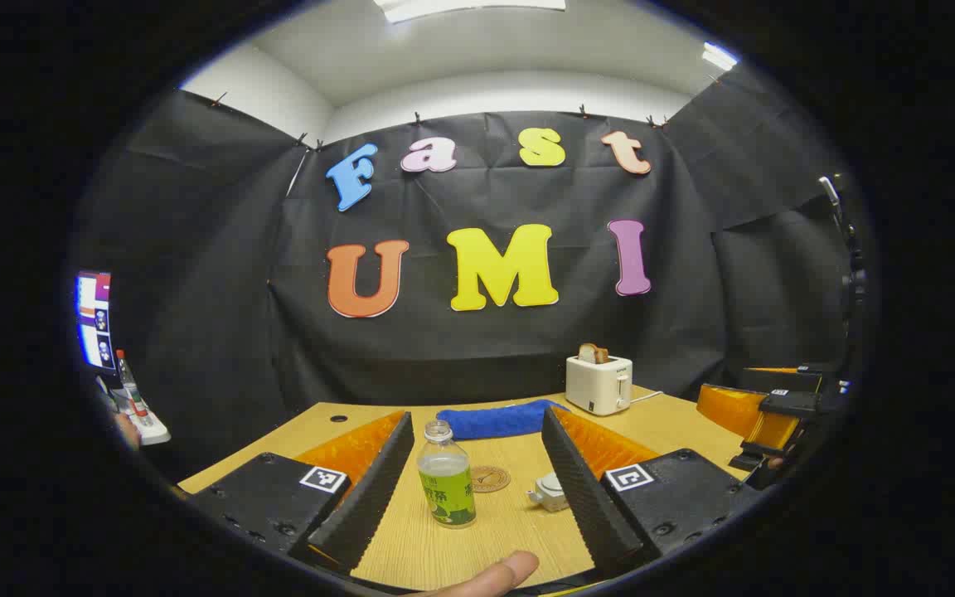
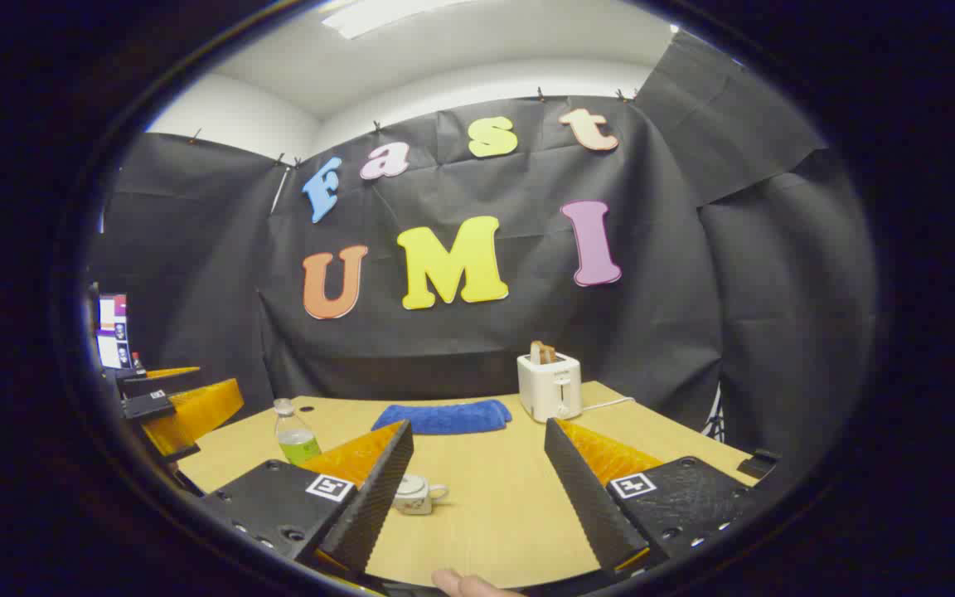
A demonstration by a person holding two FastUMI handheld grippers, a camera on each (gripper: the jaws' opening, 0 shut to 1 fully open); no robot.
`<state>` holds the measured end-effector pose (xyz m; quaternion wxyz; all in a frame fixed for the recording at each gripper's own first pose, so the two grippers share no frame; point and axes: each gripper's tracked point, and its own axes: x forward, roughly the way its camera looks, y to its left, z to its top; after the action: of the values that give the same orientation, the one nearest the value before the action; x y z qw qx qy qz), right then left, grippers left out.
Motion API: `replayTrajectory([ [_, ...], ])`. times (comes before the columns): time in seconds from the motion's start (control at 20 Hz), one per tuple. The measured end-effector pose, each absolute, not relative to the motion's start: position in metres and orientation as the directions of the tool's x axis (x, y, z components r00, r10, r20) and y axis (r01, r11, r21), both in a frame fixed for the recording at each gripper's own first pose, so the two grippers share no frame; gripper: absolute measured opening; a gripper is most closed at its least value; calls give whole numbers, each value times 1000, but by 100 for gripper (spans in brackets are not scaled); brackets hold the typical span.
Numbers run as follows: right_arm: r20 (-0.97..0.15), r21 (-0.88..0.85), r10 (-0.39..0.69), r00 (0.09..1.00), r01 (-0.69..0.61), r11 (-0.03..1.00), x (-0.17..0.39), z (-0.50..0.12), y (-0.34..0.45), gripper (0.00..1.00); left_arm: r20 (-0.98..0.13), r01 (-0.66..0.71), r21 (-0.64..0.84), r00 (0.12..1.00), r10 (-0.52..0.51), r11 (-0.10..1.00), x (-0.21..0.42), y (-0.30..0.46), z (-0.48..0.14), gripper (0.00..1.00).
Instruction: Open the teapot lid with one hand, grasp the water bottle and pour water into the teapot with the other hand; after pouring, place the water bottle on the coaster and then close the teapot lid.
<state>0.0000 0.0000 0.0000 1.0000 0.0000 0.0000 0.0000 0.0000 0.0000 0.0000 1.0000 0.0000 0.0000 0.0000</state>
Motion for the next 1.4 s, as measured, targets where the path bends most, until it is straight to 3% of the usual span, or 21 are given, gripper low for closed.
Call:
replayTrajectory([
  [0.45, -33, 19, 5, 999, -4, 1000, 14, -12, -2, 99, -37, -78, -37, 996, 77, 996, 14, 46, -8, 98],
  [0.9, -45, -20, 6, 999, -7, 1000, 20, -22, -2, 93, -44, -106, -48, 994, 104, 993, 18, 69, -10, 98],
  [1.1, -45, -41, 8, 999, -10, 999, 26, -27, 2, 96, -38, -99, -51, 995, 97, 994, 19, 69, -9, 98],
  [1.4, -7, -12, 92, 996, -92, 996, 57, -42, 24, 96, -47, -104, -65, 994, 101, 993, 27, 77, -16, 98],
])
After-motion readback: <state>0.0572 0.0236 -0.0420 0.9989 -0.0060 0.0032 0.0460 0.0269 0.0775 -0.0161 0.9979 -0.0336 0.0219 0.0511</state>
